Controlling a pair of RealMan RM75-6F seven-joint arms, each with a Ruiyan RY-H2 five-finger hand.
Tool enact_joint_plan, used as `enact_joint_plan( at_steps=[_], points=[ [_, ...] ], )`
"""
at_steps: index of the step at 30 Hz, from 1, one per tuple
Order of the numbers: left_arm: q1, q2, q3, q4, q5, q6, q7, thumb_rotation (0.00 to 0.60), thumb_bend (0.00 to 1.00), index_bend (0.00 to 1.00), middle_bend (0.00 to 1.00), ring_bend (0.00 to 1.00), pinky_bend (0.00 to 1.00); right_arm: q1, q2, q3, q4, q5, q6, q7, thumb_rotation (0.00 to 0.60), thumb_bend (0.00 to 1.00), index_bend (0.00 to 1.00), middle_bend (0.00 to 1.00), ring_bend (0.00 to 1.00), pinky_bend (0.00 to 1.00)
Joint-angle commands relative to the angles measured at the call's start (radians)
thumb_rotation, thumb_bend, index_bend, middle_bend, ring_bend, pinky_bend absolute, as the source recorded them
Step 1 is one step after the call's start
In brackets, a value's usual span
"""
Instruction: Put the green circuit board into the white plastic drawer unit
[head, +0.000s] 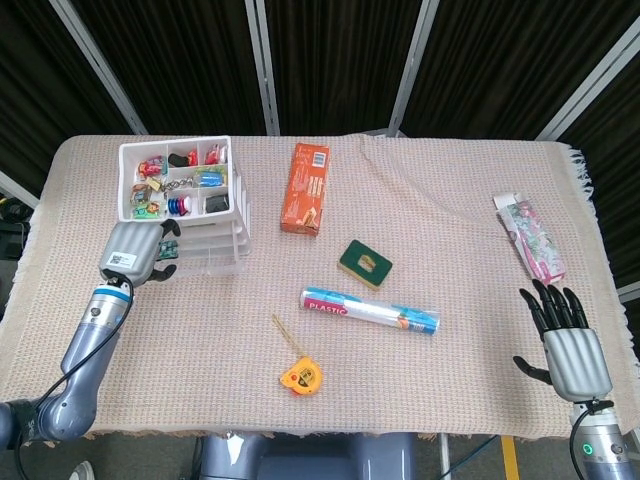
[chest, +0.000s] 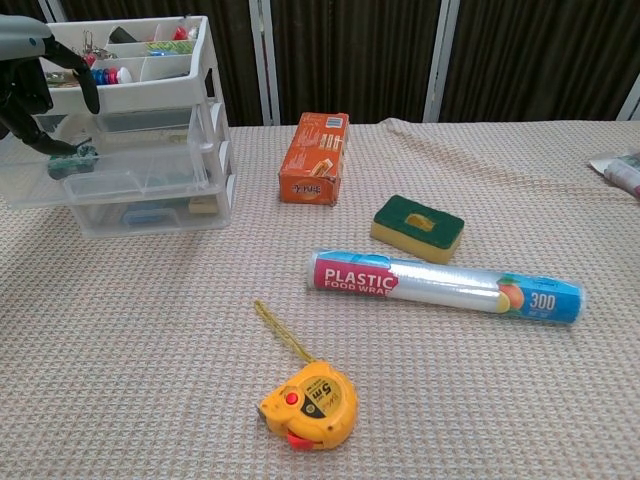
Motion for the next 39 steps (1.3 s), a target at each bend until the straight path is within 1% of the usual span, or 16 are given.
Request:
enact_joint_plan(
  at_steps=[1,4,6,8,10,11,12,13,15,17,19,21,24,31,34,39],
  points=[
    [0.002,0.008,-0.001,-0.009,0.008,0.002,-0.008,0.6,0.24,0.5,0.99,0.93,0.78,0.0,0.0,0.0,0.0,0.0,0.0,0.0,0.6,0.02,0.09,0.0,0.0,0.0],
    [0.006,0.018,-0.003,-0.026,0.023,0.007,-0.02,0.6,0.24,0.5,0.99,0.93,0.77,0.0,0.0,0.0,0.0,0.001,-0.001,0.001,0.6,0.02,0.09,0.0,0.0,0.0],
    [0.011,0.026,-0.004,-0.042,0.039,0.012,-0.03,0.6,0.24,0.49,0.95,0.9,0.75,0.0,0.0,0.0,0.0,0.001,-0.001,0.001,0.6,0.02,0.09,0.0,0.0,0.0],
    [0.023,0.038,-0.002,-0.07,0.075,0.021,-0.053,0.6,0.24,0.48,0.87,0.83,0.71,0.0,0.0,0.0,-0.001,0.002,-0.001,0.001,0.6,0.02,0.09,0.0,0.0,0.0],
    [0.036,0.051,0.008,-0.093,0.116,0.027,-0.067,0.6,0.24,0.47,0.75,0.73,0.65,0.0,0.001,0.0,-0.001,0.002,-0.002,0.001,0.6,0.02,0.09,0.0,0.0,0.0],
    [0.046,0.063,0.021,-0.109,0.153,0.031,-0.072,0.6,0.3,0.45,0.65,0.64,0.6,0.0,0.001,0.0,-0.001,0.003,-0.002,0.001,0.6,0.02,0.09,0.0,0.0,0.0],
    [0.051,0.069,0.029,-0.116,0.175,0.034,-0.072,0.6,0.4,0.44,0.54,0.55,0.54,0.0,0.001,0.0,-0.001,0.003,-0.002,0.001,0.6,0.02,0.09,0.0,0.0,0.0],
    [0.063,0.082,0.049,-0.129,0.224,0.042,-0.069,0.6,0.5,0.43,0.48,0.49,0.51,0.0,0.001,0.0,-0.002,0.003,-0.002,0.001,0.6,0.02,0.09,0.0,0.0,0.0],
    [0.078,0.097,0.078,-0.141,0.29,0.051,-0.057,0.6,0.81,0.39,0.33,0.35,0.42,0.0,0.001,0.001,-0.002,0.003,-0.001,0.001,0.6,0.02,0.09,0.0,0.0,0.0],
    [0.104,0.112,0.125,-0.143,0.403,0.073,-0.041,0.6,0.98,0.35,0.21,0.24,0.34,0.0,0.0,0.001,-0.002,0.004,-0.001,0.0,0.6,0.01,0.09,0.0,0.0,0.0],
    [0.137,0.119,0.187,-0.113,0.557,0.1,-0.032,0.6,1.0,0.31,0.12,0.14,0.24,-0.001,0.0,0.001,-0.003,0.004,-0.001,-0.001,0.6,0.02,0.09,0.0,0.0,0.0],
    [0.155,0.118,0.231,-0.076,0.656,0.112,-0.025,0.6,1.0,0.27,0.06,0.08,0.18,-0.001,0.0,0.002,-0.004,0.006,-0.001,-0.002,0.6,0.02,0.09,0.0,0.0,0.0],
    [0.18,0.11,0.291,0.01,0.799,0.128,0.003,0.6,1.0,0.22,0.01,0.02,0.17,-0.002,-0.001,0.003,-0.005,0.01,0.0,-0.004,0.6,0.02,0.09,0.0,0.0,0.0],
    [0.2,0.092,0.367,0.167,0.96,0.105,0.136,0.6,1.0,0.14,0.0,0.0,0.09,-0.002,-0.003,0.007,-0.006,0.016,0.0,-0.009,0.6,0.01,0.09,0.0,0.0,0.0],
    [0.203,0.084,0.384,0.204,0.987,0.077,0.177,0.6,1.0,0.12,0.0,0.0,0.08,-0.002,-0.004,0.007,-0.007,0.016,0.001,-0.01,0.6,0.02,0.09,0.0,0.0,0.0],
    [0.201,0.069,0.39,0.255,1.006,0.038,0.223,0.6,1.0,0.12,0.0,0.0,0.06,-0.003,-0.004,0.008,-0.006,0.016,0.003,-0.009,0.6,0.02,0.09,0.0,0.0,0.0]
  ],
)
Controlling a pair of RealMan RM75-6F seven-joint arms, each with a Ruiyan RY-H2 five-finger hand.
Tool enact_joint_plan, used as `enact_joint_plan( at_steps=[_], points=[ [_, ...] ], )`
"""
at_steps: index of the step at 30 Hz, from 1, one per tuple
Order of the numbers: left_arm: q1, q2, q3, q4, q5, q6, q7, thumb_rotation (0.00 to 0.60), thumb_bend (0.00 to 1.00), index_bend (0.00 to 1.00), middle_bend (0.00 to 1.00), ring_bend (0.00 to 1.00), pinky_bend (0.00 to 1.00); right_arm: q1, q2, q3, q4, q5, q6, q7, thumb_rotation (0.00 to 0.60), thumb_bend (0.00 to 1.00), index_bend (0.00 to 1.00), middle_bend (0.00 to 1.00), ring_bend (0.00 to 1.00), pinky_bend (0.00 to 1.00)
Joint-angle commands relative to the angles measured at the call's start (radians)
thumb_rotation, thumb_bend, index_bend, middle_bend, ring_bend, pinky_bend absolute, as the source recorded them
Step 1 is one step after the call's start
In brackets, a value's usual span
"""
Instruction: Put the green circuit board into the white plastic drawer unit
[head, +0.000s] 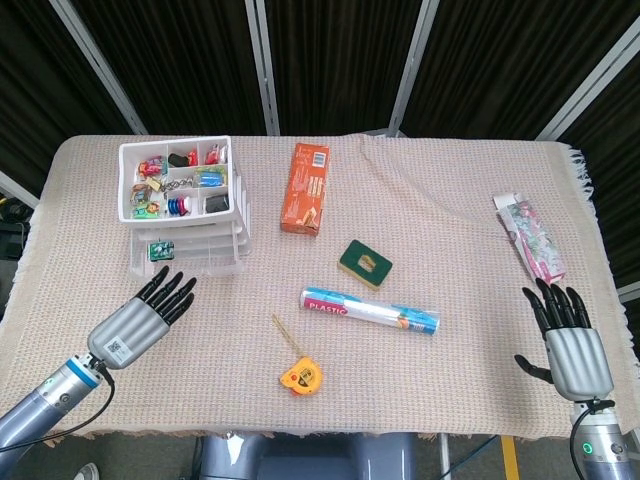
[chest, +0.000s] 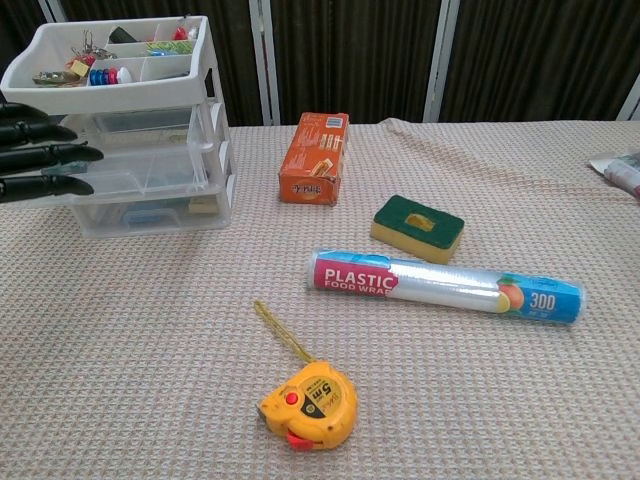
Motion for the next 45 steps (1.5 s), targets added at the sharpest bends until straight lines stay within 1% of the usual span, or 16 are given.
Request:
enact_joint_plan(
  at_steps=[1,7,11,22,26,34,45],
  points=[
    [0.0,-0.013,0.007,0.039,0.017,-0.031,0.031,0.6,1.0,0.12,0.0,0.0,0.06,0.0,0.0,0.0,0.001,0.0,0.0,0.0,0.6,0.02,0.09,0.0,0.0,0.0],
    [-0.011,-0.028,0.004,0.1,0.054,-0.067,0.087,0.6,1.0,0.12,0.0,0.0,0.05,0.0,0.0,0.0,0.001,-0.001,0.0,0.0,0.6,0.02,0.09,0.0,0.0,0.0],
    [-0.021,-0.034,0.004,0.121,0.076,-0.092,0.101,0.6,1.0,0.12,0.0,0.0,0.05,0.0,-0.001,0.0,0.001,-0.001,0.0,0.0,0.6,0.01,0.09,0.0,0.0,0.0],
    [-0.042,-0.072,-0.012,0.142,0.1,-0.156,0.139,0.6,1.0,0.12,0.0,0.0,0.05,0.0,0.0,-0.001,0.002,-0.002,-0.001,0.001,0.6,0.01,0.09,0.0,0.0,0.0],
    [-0.045,-0.082,-0.027,0.142,0.087,-0.181,0.154,0.6,1.0,0.12,0.0,0.0,0.05,0.0,0.0,-0.001,0.002,-0.003,0.0,0.003,0.6,0.02,0.09,0.0,0.0,0.0],
    [-0.044,-0.081,-0.054,0.147,0.059,-0.196,0.166,0.6,1.0,0.12,0.0,0.0,0.05,0.0,0.0,-0.001,0.003,-0.004,0.0,0.004,0.6,0.02,0.09,0.0,0.0,0.0],
    [-0.042,-0.097,-0.097,0.191,-0.009,-0.227,0.159,0.6,1.0,0.12,0.0,0.0,0.05,0.0,0.0,-0.001,0.002,-0.003,-0.001,0.001,0.6,0.02,0.09,0.0,0.0,0.0]
  ],
)
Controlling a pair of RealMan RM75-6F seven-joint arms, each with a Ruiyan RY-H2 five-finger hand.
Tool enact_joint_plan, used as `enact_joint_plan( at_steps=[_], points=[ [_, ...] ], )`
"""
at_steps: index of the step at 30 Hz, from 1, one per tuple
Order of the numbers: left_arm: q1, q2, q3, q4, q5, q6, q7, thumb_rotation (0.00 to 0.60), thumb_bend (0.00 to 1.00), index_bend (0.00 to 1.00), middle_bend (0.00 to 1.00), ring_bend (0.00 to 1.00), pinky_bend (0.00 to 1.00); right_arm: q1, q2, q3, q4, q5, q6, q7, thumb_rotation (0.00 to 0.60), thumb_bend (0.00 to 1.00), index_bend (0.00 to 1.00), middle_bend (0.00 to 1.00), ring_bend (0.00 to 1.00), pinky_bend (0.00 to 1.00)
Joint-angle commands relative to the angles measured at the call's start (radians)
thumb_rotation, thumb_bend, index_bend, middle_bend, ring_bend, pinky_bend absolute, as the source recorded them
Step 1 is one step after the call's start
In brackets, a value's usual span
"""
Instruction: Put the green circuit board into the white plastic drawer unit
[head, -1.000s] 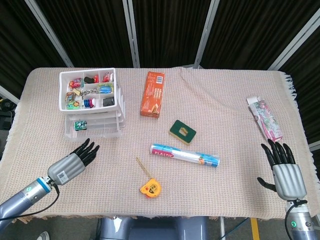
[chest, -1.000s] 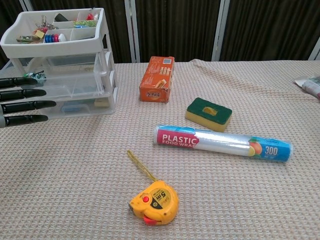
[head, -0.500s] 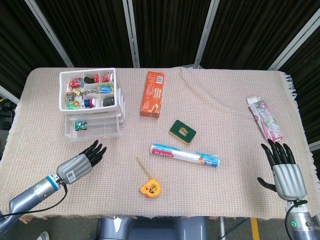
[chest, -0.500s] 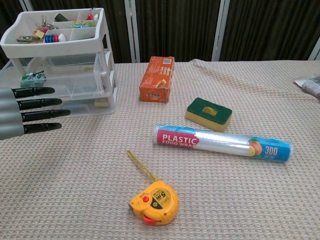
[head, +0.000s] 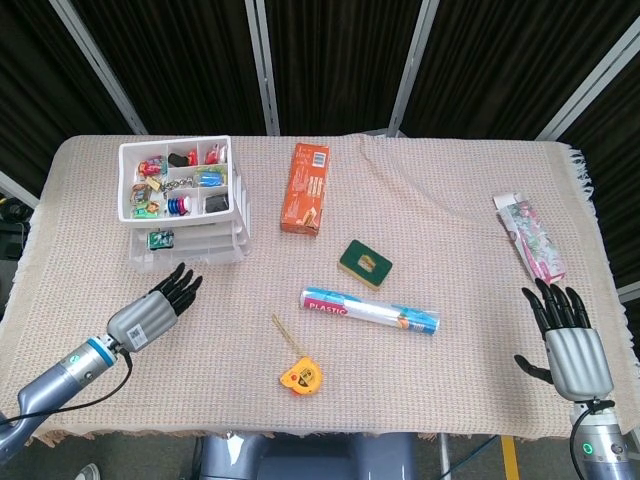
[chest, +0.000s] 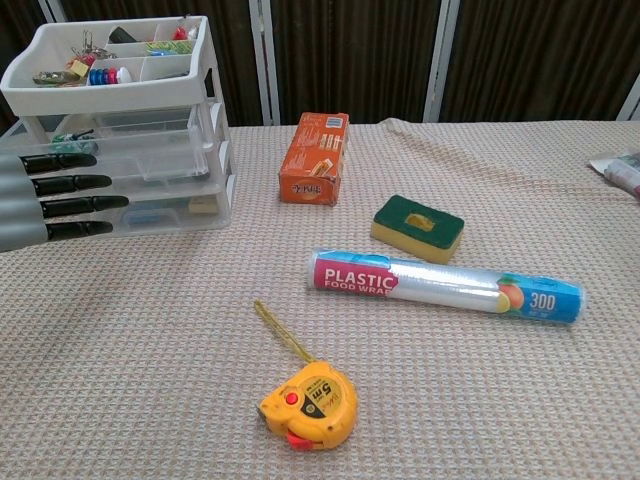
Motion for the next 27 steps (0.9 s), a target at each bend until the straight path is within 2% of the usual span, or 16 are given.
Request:
enact_joint_plan(
  at_steps=[1,27],
  points=[
    [-0.002,-0.008,-0.012,0.013,-0.016,-0.008,-0.003,0.6,1.0,0.12,0.0,0.0,0.05,0.0,0.0,0.0,0.0,0.001,-0.001,0.0,0.6,0.02,0.09,0.0,0.0,0.0],
    [-0.022,-0.097,-0.116,0.127,-0.206,-0.069,-0.002,0.6,1.0,0.12,0.0,0.0,0.05,0.001,0.003,-0.001,-0.003,0.002,-0.005,0.003,0.6,0.01,0.09,0.0,0.0,0.0]
  ],
)
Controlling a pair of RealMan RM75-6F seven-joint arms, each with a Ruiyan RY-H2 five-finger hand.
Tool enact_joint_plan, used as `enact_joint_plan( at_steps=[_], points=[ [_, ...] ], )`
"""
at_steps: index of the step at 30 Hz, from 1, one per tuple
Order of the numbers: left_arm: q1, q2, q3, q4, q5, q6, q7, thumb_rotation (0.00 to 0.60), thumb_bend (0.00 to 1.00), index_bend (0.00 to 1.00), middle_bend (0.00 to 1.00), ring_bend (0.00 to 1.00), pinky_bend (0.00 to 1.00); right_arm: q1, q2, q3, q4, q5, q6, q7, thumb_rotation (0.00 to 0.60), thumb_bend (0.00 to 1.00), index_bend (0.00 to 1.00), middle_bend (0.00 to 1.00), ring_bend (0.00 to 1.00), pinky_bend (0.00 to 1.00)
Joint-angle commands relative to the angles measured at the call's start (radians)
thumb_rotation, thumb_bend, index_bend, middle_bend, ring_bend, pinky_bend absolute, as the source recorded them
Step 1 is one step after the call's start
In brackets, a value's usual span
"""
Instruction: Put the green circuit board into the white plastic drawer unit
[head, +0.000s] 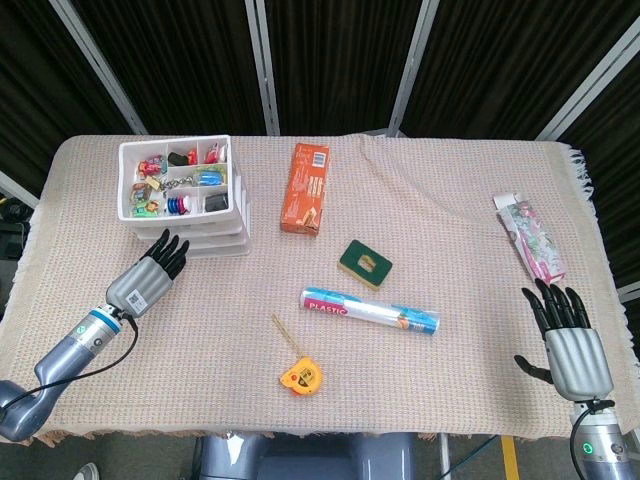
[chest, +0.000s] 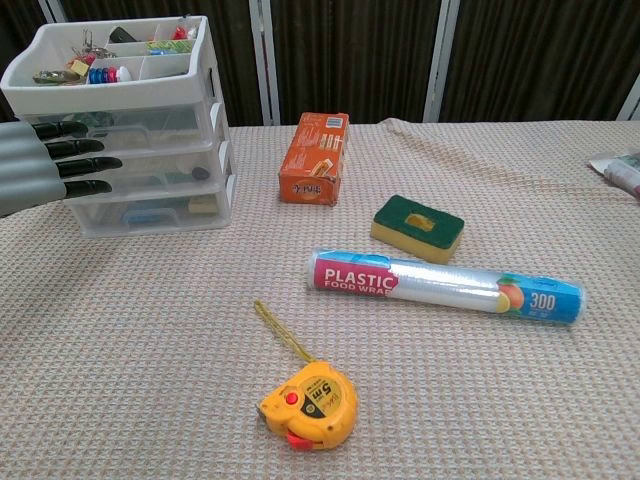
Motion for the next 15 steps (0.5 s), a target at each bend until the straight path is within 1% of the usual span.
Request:
enact_joint_plan(
  at_steps=[1,5,9,13,15],
  points=[
    [-0.001,-0.005,-0.009,0.004,-0.02,-0.004,0.0,0.6,1.0,0.12,0.0,0.0,0.05,0.0,0.0,0.0,0.0,0.0,-0.001,0.0,0.6,0.02,0.09,0.0,0.0,0.0],
    [-0.002,-0.007,-0.011,0.003,-0.033,-0.001,-0.001,0.6,1.0,0.12,0.0,0.0,0.05,0.0,0.001,0.0,-0.001,0.001,-0.002,0.0,0.6,0.02,0.09,0.0,0.0,0.0],
    [0.003,0.001,-0.003,-0.01,-0.034,0.007,-0.004,0.6,1.0,0.12,0.0,0.0,0.05,0.0,0.001,-0.001,-0.002,0.002,-0.002,0.0,0.6,0.01,0.09,0.0,0.0,0.0],
    [0.02,0.029,0.016,-0.057,-0.006,0.044,-0.037,0.6,1.0,0.11,0.0,0.0,0.05,0.0,0.002,-0.001,-0.002,0.003,-0.004,0.0,0.6,0.02,0.09,0.0,0.0,0.0],
    [0.036,0.054,0.029,-0.095,0.027,0.085,-0.072,0.6,1.0,0.11,0.0,0.0,0.05,0.0,0.002,-0.001,-0.002,0.003,-0.004,-0.001,0.6,0.02,0.09,0.0,0.0,0.0]
  ],
)
